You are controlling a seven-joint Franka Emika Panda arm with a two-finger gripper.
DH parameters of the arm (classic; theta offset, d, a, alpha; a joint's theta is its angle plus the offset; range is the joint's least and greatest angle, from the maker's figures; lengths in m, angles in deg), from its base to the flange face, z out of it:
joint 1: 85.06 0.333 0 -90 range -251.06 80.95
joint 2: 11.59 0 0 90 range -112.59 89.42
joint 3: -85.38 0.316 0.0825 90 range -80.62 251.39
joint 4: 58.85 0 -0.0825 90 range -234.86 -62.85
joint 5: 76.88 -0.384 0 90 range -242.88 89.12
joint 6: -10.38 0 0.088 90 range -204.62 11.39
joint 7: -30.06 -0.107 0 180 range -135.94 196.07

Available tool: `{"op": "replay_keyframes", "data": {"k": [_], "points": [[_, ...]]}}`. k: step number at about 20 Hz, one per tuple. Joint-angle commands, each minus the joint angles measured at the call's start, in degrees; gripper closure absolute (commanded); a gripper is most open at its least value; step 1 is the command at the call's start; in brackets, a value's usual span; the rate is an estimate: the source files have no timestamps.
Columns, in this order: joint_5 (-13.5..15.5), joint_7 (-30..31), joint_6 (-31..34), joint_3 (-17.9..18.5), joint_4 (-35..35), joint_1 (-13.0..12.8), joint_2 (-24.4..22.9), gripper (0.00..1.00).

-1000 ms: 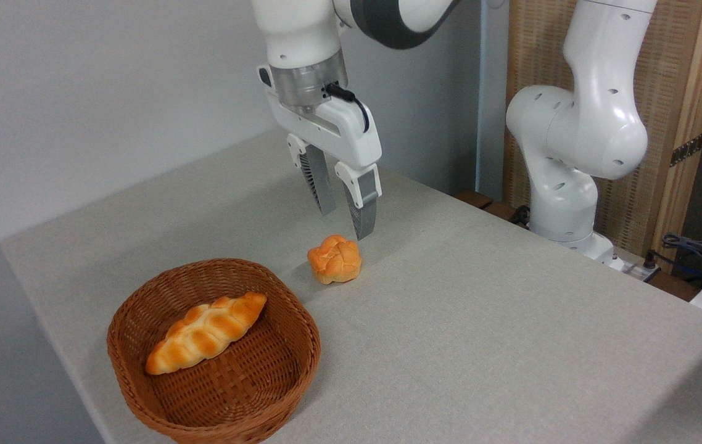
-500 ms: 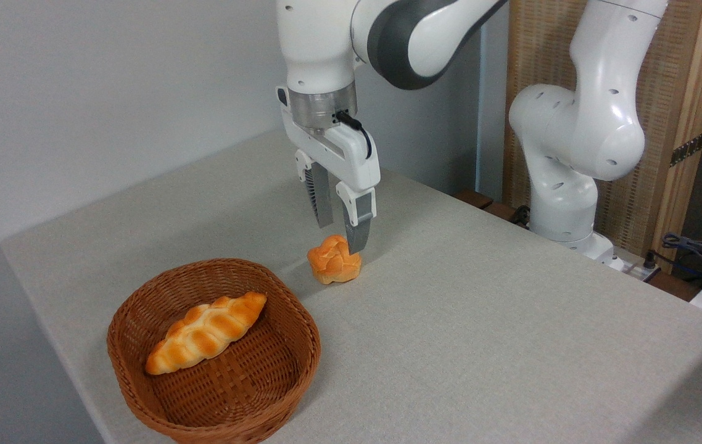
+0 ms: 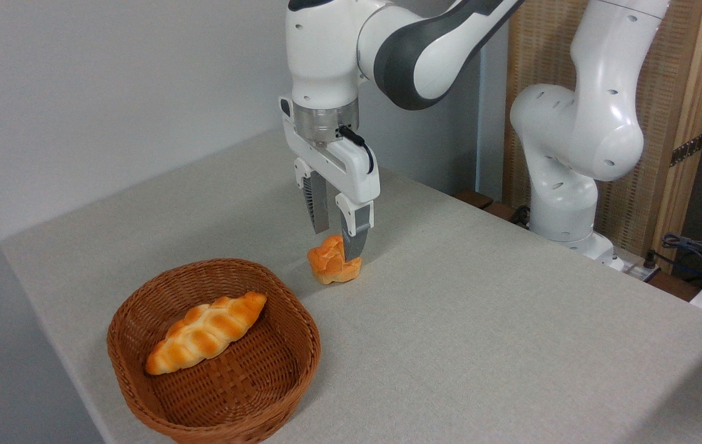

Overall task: Put bread into the basket
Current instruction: 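Close the gripper fingers around the orange bun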

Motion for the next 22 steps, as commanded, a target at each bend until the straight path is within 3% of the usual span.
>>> {"op": "replay_keyframes", "data": {"k": [1, 10, 13, 15, 19, 22], "points": [[0.7, -0.1, -3.6, 1.2, -2.1, -2.1, -0.5, 0.00], [0.1, -0.3, -5.2, 1.2, -3.6, -2.8, 0.2, 0.00], [-3.4, -0.5, -5.3, 1.1, -4.2, -2.9, 0.1, 0.00], [-3.5, -0.5, -5.3, 1.1, -4.3, -2.9, 0.2, 0.09], [-3.5, -0.5, -5.3, 1.1, -4.4, -2.9, 0.2, 0.40], [-3.5, -0.8, -5.3, 1.1, -4.4, -2.9, 0.2, 0.52]]}}
